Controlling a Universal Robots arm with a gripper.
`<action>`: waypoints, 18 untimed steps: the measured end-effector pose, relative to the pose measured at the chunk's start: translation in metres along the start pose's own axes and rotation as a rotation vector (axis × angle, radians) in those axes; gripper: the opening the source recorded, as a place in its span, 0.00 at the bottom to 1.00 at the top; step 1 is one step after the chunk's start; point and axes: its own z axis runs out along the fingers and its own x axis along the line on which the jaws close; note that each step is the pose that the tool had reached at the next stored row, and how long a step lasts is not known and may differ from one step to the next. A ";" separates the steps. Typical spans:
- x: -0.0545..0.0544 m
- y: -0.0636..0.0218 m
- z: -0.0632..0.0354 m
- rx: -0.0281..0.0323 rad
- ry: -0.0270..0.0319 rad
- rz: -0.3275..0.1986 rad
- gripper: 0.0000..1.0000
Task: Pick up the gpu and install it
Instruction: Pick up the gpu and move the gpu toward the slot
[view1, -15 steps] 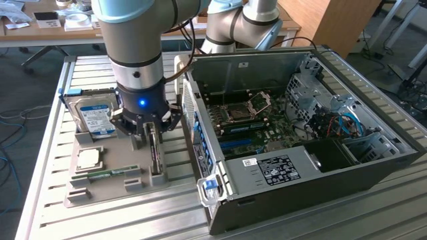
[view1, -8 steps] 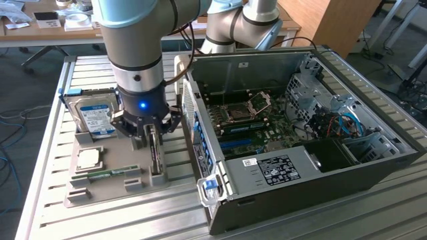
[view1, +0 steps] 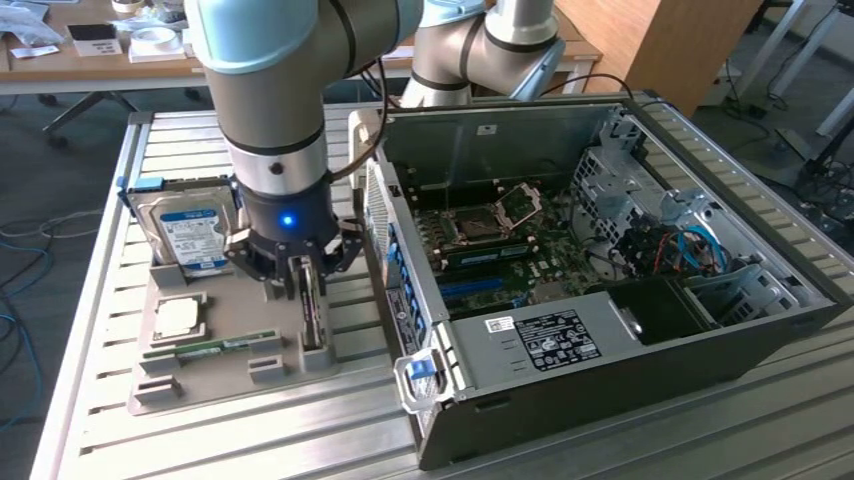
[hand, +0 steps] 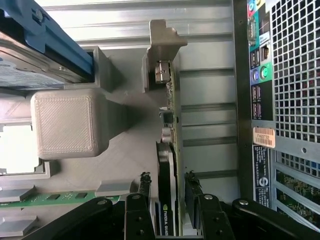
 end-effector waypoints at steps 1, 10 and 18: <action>0.000 0.0000 0.0009 0.0000 0.0000 0.000 0.41; 0.000 0.0010 0.0049 -0.0020 0.0003 0.000 0.41; 0.000 0.0013 0.0086 -0.0019 0.0003 0.000 0.41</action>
